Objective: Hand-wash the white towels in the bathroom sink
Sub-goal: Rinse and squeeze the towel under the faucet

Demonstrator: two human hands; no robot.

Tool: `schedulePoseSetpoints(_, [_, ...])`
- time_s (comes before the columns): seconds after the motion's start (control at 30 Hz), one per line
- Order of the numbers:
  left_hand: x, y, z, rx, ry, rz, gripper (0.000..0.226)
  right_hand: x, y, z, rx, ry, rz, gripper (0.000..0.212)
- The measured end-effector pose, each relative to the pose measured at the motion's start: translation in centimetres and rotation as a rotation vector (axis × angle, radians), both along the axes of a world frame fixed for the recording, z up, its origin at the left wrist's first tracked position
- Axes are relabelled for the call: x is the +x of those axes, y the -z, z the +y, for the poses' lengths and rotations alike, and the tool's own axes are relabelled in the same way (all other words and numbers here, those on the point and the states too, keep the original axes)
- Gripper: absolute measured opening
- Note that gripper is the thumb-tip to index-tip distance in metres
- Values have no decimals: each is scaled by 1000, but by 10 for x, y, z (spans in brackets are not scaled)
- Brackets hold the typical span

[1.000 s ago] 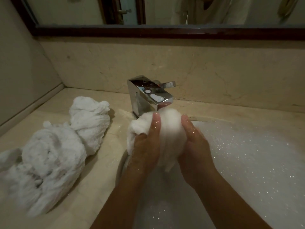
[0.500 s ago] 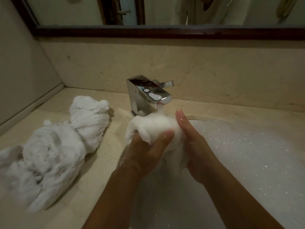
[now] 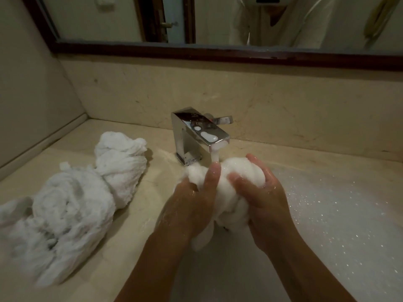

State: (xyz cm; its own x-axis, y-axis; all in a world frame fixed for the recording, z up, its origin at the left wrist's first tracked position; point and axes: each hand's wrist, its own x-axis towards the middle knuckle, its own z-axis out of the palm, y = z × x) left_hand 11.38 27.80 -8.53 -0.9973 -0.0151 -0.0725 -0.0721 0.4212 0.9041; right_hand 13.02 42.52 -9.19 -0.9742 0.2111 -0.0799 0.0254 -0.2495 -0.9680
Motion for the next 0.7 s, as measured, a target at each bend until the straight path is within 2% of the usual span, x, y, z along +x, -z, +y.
schedulePoseSetpoints(0.1, [-6, -1, -3, 107, 6, -202, 127, 0, 3, -1, -50, -45, -4, 98])
schedulePoseSetpoints(0.2, [-7, 7, -6, 417, -3, -298, 119, -1, 4, 0, -52, -117, 12, 82])
schedulePoseSetpoints(0.27, [-11, 17, -6, 484, -54, -281, 113, -1, 5, -2, -49, -188, 22, 67])
schedulePoseSetpoints(0.37, [-8, 6, -6, 625, -156, -179, 75, -1, 6, -8, -81, -247, -13, 52])
schedulePoseSetpoints(0.43, [-10, 9, -8, 622, -165, -131, 55, 0, 6, -10, -82, -247, -52, 44])
schedulePoseSetpoints(0.5, [-10, 9, -11, 682, -117, -118, 52, -1, 7, -11, -68, -235, -120, 39])
schedulePoseSetpoints(0.6, [-10, 9, -12, 655, -27, -130, 39, -3, 5, -11, -50, -235, -202, 54])
schedulePoseSetpoints(0.7, [-5, 3, -10, 772, 57, -111, 44, -2, 5, -7, -91, -151, -161, 54])
